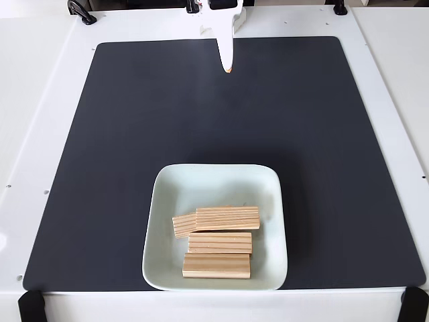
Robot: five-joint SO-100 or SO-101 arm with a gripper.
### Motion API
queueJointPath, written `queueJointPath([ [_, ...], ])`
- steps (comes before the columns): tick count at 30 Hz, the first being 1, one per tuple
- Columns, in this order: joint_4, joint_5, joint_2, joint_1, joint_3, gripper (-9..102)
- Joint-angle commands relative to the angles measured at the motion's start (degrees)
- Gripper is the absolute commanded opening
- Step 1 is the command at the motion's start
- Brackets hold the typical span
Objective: Pick up the wooden block and place them on the plate.
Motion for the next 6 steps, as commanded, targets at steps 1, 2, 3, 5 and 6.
queueJointPath([
  [1,0.18,-0.18,-0.18,-0.18,-0.26,-1],
  [2,0.18,-0.18,-0.18,-0.18,-0.26,-1],
  [3,0.18,-0.18,-0.18,-0.18,-0.26,-1],
  [5,0.18,-0.18,-0.18,-0.18,-0.26,-1],
  [6,0.18,-0.18,-0.18,-0.18,-0.26,-1],
])
